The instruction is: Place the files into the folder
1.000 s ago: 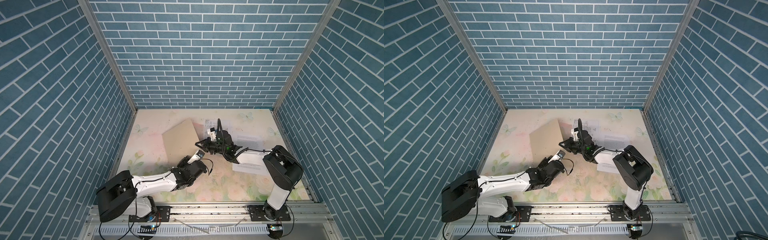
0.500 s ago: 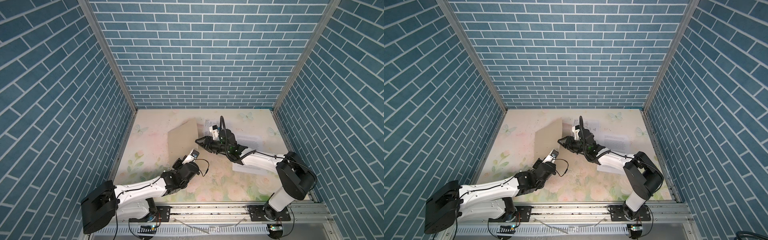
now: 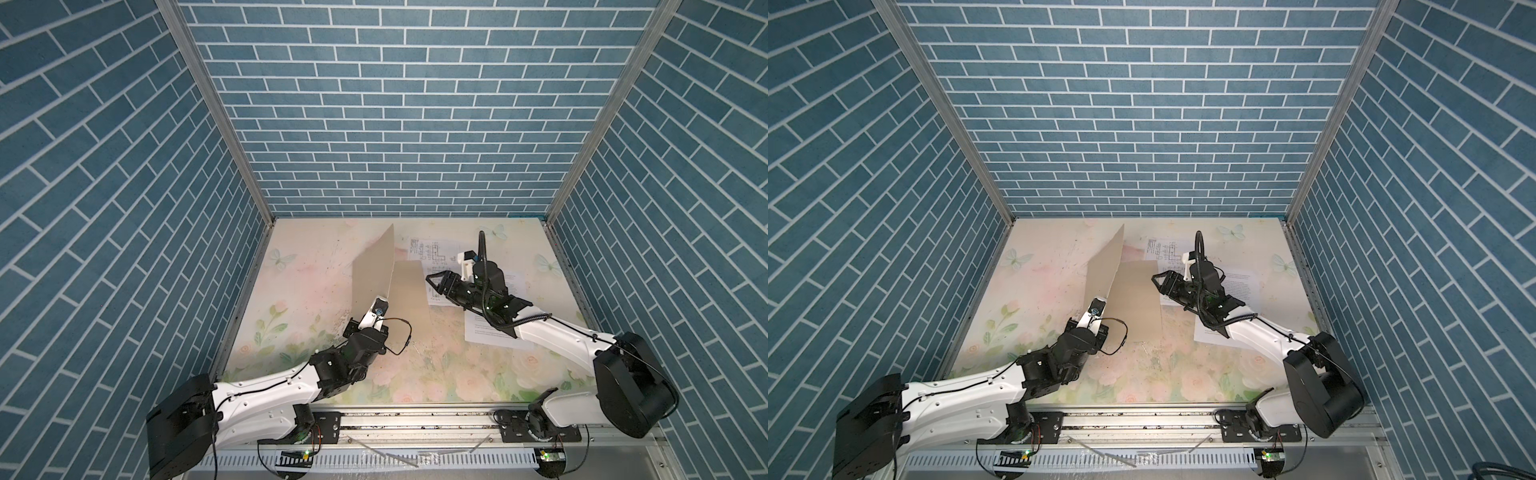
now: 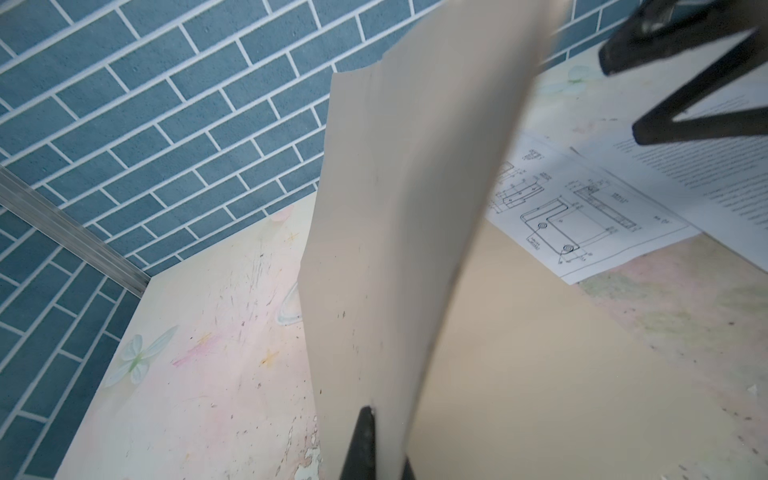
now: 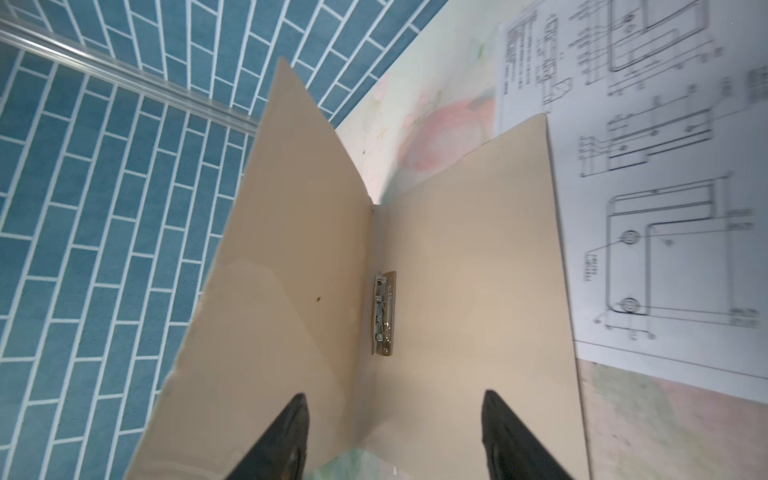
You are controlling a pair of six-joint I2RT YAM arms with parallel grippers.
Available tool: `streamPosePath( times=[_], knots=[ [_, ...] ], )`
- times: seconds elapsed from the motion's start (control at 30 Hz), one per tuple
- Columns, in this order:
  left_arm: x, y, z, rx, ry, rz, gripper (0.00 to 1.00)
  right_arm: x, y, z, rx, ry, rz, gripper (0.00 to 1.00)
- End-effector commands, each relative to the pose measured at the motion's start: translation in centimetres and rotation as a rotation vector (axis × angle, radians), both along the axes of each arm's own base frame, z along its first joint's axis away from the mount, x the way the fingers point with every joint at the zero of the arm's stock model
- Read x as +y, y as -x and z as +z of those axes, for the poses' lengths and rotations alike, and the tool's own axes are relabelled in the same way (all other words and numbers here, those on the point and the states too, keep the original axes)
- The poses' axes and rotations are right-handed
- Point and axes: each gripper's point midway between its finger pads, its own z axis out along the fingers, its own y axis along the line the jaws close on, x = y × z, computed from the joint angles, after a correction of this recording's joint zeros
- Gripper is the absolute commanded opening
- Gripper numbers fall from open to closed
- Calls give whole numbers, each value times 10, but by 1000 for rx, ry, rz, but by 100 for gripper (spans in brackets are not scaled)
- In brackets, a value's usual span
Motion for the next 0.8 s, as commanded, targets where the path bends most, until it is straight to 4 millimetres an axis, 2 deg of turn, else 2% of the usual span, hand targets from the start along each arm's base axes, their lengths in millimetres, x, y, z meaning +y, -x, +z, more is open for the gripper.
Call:
streamPosePath(
  times=[0.0,0.23,0.47,0.6,0.77],
  knots=[
    [-11,-1,13,-32,128,-23,4,-20,2,-16,1,71,-24,65],
    [-29,-4,19,-41,317,-52,5,-41,5,-47,44,193,-42,65],
    [-40,-8,18,-46,506,-45,6,-39,3,-78,98,225,-37,65],
    [-39,-8,15,-43,567,-32,6,-39,-3,-90,105,237,-48,65],
    [-17,-3,8,-46,604,26,10,-39,-7,-111,146,278,-53,65]
  ],
)
